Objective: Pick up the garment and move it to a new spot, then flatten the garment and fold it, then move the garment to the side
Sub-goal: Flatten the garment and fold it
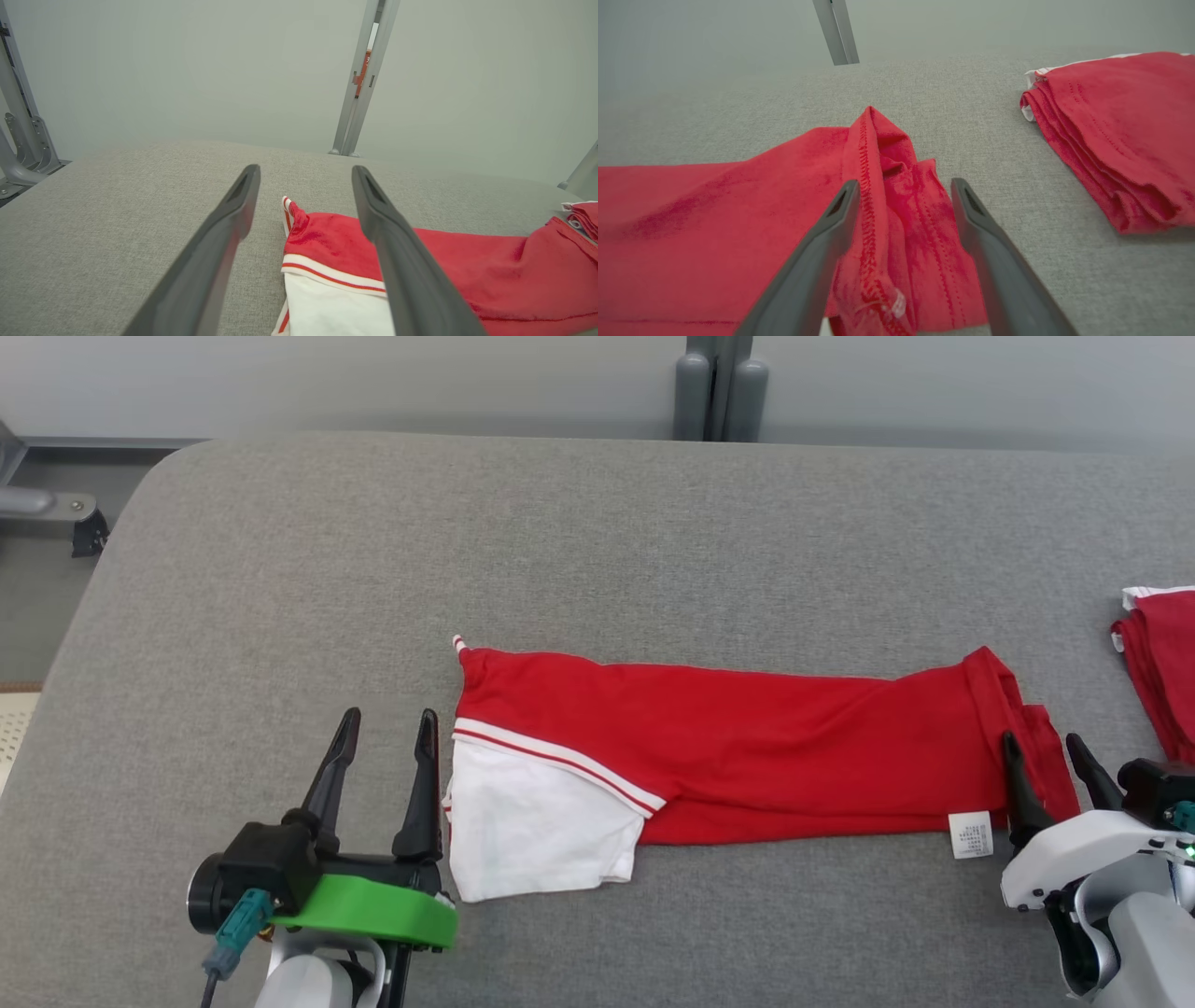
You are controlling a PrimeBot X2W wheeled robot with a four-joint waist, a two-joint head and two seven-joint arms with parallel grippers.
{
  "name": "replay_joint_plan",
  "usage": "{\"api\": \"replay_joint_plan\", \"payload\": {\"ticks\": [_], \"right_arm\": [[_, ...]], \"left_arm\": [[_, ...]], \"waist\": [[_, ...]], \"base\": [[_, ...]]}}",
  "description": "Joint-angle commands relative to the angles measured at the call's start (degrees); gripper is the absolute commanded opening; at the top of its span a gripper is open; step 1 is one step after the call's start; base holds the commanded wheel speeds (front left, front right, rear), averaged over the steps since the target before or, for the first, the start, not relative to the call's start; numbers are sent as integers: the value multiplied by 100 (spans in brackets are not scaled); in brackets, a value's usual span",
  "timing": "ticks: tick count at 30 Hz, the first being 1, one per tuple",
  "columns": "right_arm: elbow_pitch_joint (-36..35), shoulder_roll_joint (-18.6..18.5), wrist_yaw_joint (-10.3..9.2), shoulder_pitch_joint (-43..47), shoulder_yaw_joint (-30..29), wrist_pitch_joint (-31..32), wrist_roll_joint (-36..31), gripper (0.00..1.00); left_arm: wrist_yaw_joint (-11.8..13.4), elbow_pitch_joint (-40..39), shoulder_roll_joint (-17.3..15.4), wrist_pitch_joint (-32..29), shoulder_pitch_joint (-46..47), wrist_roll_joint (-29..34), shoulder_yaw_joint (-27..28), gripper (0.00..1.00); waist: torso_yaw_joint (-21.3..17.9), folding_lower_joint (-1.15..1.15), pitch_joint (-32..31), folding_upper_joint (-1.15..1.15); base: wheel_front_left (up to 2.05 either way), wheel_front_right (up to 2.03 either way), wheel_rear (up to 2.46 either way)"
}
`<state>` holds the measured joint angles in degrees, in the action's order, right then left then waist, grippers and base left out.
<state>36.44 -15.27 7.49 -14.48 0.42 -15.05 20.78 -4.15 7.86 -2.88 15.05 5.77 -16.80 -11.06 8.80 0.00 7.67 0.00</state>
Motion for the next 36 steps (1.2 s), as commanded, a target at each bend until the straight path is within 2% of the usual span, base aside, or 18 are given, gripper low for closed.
{"api": "replay_joint_plan", "payload": {"ticks": [1, 12, 17, 18, 19, 25, 31, 36], "right_arm": [[161, -9, -2, -80, -75, -15, -59, 100], [1150, 117, -5, -298, -560, -11, -278, 100], [1306, 332, 0, -365, -376, 4, -108, 100], [1320, 340, 0, -371, -318, 6, -77, 39], [1316, 341, 0, -378, -267, 6, -45, 0], [1213, 186, -8, -344, -341, 0, 80, 0], [1079, -40, -5, -295, -1013, -9, -116, 0], [559, 51, -5, -378, -1149, -14, -231, 0]], "left_arm": [[23, 24, -9, 13, 112, 49, 13, 100], [36, 106, -8, 13, 109, 79, 29, 100], [55, 132, -8, 13, 119, 90, 6, 100], [60, 140, -7, 13, 132, 87, -1, 100], [62, 149, -7, 13, 143, 85, -6, 100], [45, 206, -7, 14, 131, 95, -28, 100], [22, 272, -7, 14, 51, 39, -48, 100], [58, 283, -7, 14, -48, -84, -6, 100]], "waist": [[157, 0, 120, 0], [319, 0, 151, 0], [285, 0, 158, 0], [269, 0, 155, 0], [251, 0, 149, 0], [148, 0, 56, 0], [104, 0, -101, 0], [99, 0, -271, 0]], "base": [[0, 0, 0], [0, 0, 0], [0, 0, 0], [0, 0, 0], [0, 0, 0], [0, 0, 0], [0, 0, 0], [0, 0, 0]]}}
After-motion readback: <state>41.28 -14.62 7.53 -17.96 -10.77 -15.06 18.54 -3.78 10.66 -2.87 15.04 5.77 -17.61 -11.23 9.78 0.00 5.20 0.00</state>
